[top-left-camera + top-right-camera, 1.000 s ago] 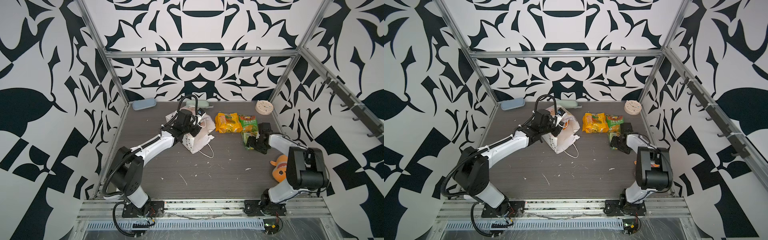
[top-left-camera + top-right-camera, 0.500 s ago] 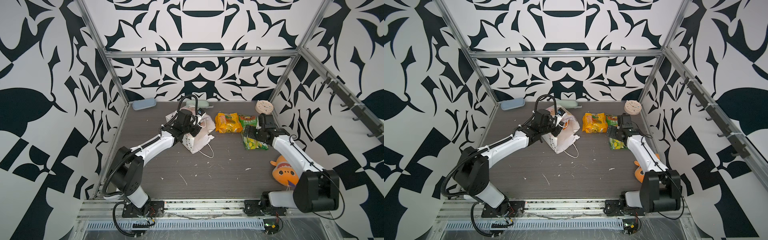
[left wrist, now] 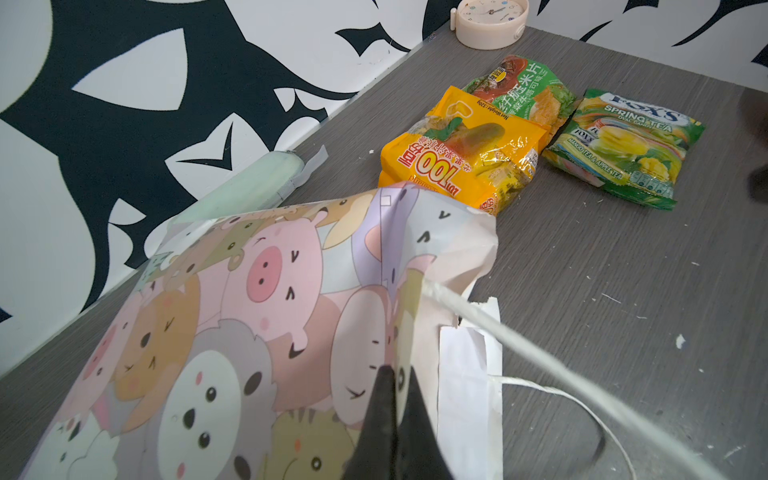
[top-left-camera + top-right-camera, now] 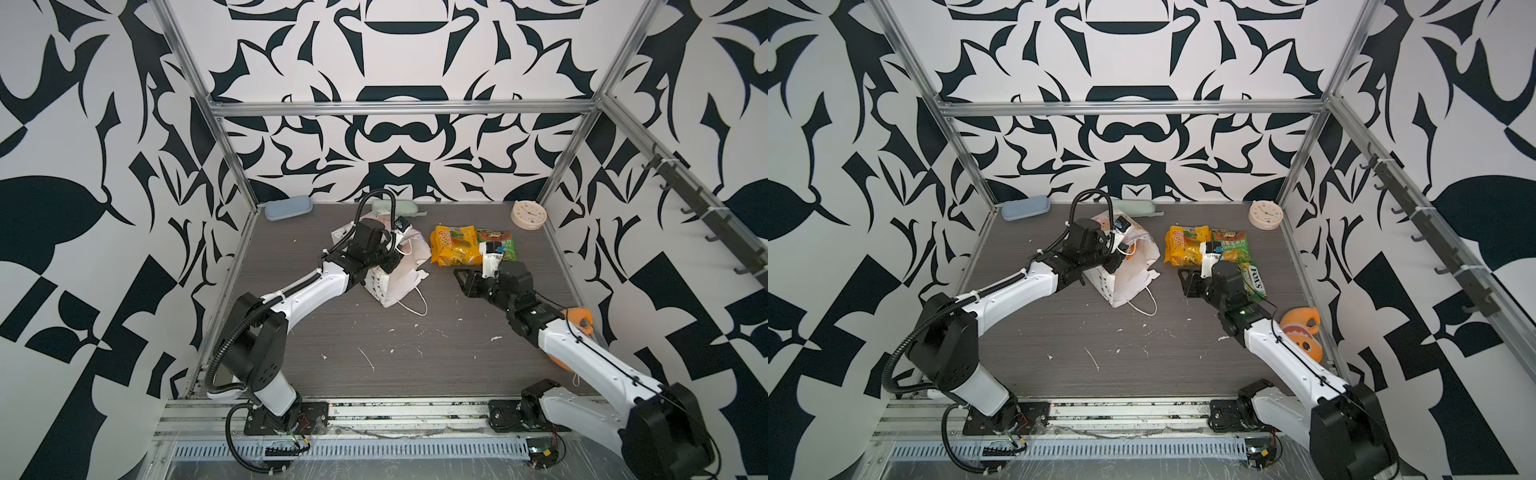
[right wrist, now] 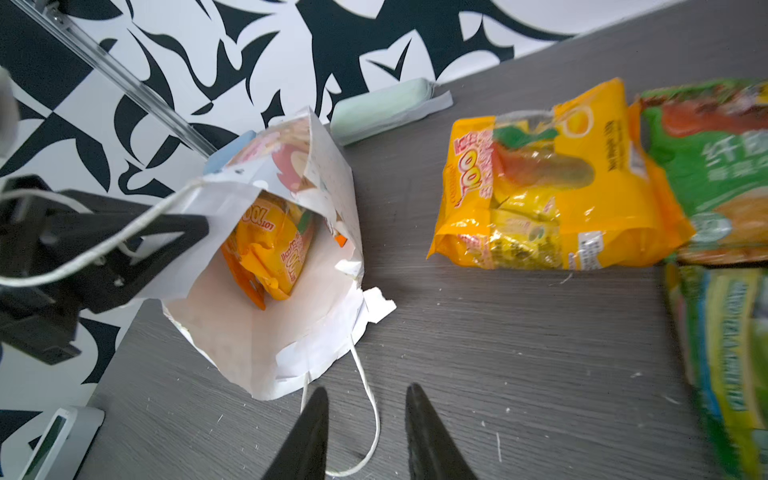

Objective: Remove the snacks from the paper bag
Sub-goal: 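Reach the right gripper back to the bag opening, then lower the right gripper into the bag and grasp the yellow 100 packet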

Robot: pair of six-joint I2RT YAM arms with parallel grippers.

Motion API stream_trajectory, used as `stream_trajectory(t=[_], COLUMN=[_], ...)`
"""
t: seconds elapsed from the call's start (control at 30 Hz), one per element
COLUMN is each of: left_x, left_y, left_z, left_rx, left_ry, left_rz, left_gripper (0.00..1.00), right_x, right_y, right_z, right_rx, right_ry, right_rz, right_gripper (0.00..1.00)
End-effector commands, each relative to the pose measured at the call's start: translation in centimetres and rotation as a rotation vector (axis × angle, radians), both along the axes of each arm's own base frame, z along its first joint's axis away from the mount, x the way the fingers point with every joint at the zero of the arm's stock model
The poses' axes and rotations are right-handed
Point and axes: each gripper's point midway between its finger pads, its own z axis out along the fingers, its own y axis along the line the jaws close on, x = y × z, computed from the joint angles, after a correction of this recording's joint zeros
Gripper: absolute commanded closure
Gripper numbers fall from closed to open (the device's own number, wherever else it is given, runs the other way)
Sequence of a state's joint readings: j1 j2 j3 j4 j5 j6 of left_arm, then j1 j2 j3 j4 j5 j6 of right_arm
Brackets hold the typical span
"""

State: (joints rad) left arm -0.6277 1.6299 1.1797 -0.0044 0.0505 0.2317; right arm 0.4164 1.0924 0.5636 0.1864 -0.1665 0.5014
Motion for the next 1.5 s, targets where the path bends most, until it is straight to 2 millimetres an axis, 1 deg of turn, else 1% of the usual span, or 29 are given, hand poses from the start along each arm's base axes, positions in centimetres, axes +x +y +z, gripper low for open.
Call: stream_trajectory(t=[0.0,0.03,0.07,0.1,0.13,0.23,0.33,0.4,0.63,0.83,0.87,0.93,1.07,1.2,1.3,1.4,1.47], left_x=[0.3,0.2,0.2,0.2,0.1,0.0,-0.1,-0.2,-0.4,-0.6,-0.6,-0.7,-0.8,-0.8,-0.8,-0.8,-0.7], left_y=[-0.7,-0.7,-0.8,-0.8,-0.8,-0.9,-0.9,-1.0,-0.8,-0.7,-0.7,-0.6,-0.6,-0.6,-0.7,-0.8,-0.8], left_z=[1.3,1.3,1.3,1.2,1.3,1.4,1.5,1.4,1.6,1.7,1.6,1.6,1.4,1.5,1.6,1.5,1.4], left_rx=[-0.04,-0.042,-0.043,-0.042,-0.042,-0.038,-0.038,-0.035,-0.031,-0.03,-0.029,-0.03,-0.028,-0.024,-0.026,-0.028,-0.029], left_ry=[-0.007,-0.005,-0.004,-0.003,-0.003,-0.008,-0.009,-0.007,-0.015,-0.018,-0.019,-0.022,-0.025,-0.025,-0.026,-0.026,-0.025], left_rz=[-0.01,-0.01,-0.012,-0.014,-0.015,-0.018,-0.019,-0.021,-0.02,-0.021,-0.021,-0.02,-0.024,-0.028,-0.03,-0.035,-0.036], left_gripper=[1.0,1.0,1.0,1.0,1.0,1.0,1.0,1.0,1.0,1.0,1.0,1.0,1.0,1.0,1.0,1.0,1.0], right_x=[0.3,0.2,0.4,0.5,0.6,0.9,1.9,2.6,5.1,6.5,6.7,6.9,7.5,8.2,9.0,9.9,10.6], right_y=[3.5,4.4,5.2,5.8,6.6,8.9,11.1,12.1,14.5,14.9,14.9,15.2,17.1,17.9,18.6,18.6,18.5], right_z=[1.8,1.4,0.5,0.0,-0.5,-1.3,-2.3,-2.7,-3.1,-2.8,-2.8,-2.8,-3.2,-3.1,-3.4,-3.9,-4.1], right_rx=[0.007,-0.014,-0.036,-0.051,-0.061,-0.075,-0.074,-0.064,-0.034,-0.024,-0.016,0.0,0.048,0.122,0.11,0.114,0.117], right_ry=[-0.136,-0.143,-0.13,-0.117,-0.108,-0.13,-0.125,-0.128,-0.16,-0.191,-0.196,-0.208,-0.22,-0.262,-0.277,-0.298,-0.307], right_rz=[0.047,0.062,0.079,0.087,0.099,0.133,0.152,0.155,0.152,0.113,0.108,0.109,0.16,0.148,0.143,0.1,0.066], right_gripper=[0.65,0.65,0.66,0.69,0.69,0.71,0.72,0.75,0.75,0.74,0.73,0.67,0.48,0.35,0.3,0.26,0.25])
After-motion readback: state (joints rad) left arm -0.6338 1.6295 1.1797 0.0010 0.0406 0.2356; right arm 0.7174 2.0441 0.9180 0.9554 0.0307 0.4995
